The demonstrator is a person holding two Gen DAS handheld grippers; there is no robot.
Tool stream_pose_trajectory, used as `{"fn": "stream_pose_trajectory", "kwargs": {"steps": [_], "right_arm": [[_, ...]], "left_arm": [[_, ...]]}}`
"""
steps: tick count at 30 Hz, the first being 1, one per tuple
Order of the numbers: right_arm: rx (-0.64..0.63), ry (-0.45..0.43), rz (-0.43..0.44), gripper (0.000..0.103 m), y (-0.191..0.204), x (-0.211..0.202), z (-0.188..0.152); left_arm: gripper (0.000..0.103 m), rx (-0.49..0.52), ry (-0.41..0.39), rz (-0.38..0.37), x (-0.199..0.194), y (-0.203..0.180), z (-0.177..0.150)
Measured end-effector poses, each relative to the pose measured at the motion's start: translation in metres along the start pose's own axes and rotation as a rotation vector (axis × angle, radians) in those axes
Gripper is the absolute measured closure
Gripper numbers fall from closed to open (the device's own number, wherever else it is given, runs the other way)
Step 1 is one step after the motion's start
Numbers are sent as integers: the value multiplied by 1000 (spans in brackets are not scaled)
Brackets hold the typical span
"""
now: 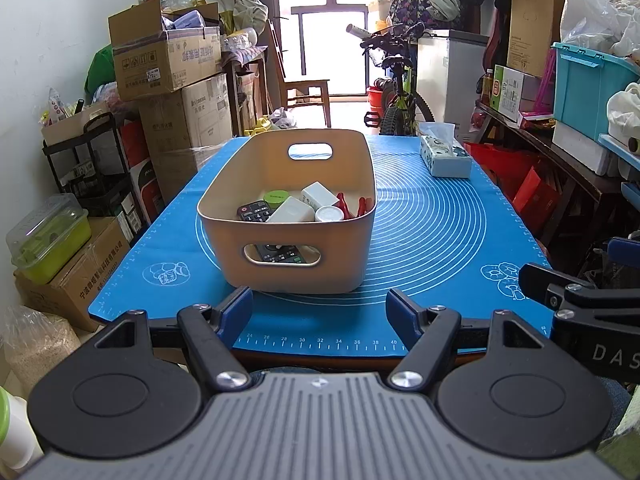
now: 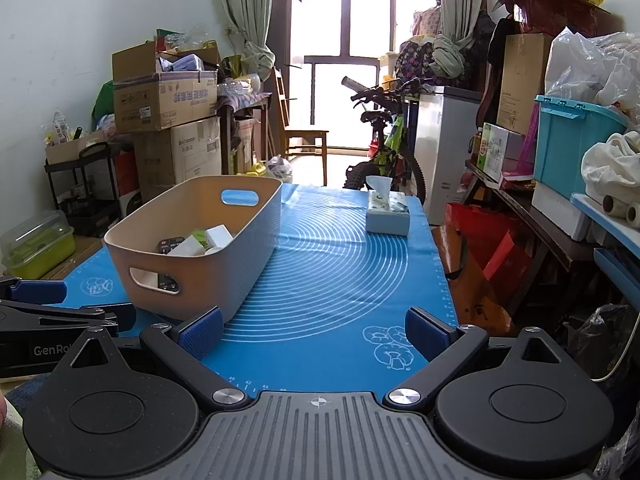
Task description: Organize rigid objects
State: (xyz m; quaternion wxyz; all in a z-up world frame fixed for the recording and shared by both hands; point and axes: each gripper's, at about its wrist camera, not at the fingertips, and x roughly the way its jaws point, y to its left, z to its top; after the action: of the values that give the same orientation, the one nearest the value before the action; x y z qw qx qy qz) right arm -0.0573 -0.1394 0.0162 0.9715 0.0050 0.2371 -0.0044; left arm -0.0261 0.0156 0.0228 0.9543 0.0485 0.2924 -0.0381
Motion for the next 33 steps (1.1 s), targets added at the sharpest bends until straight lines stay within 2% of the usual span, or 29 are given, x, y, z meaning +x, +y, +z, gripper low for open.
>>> {"fn": "stream_pose_trajectory", "kwargs": {"steps": [33], "right_arm": [[6, -2, -2, 6, -3, -1, 1]], "left_arm": [[28, -1, -4, -2, -1, 0, -1]]}}
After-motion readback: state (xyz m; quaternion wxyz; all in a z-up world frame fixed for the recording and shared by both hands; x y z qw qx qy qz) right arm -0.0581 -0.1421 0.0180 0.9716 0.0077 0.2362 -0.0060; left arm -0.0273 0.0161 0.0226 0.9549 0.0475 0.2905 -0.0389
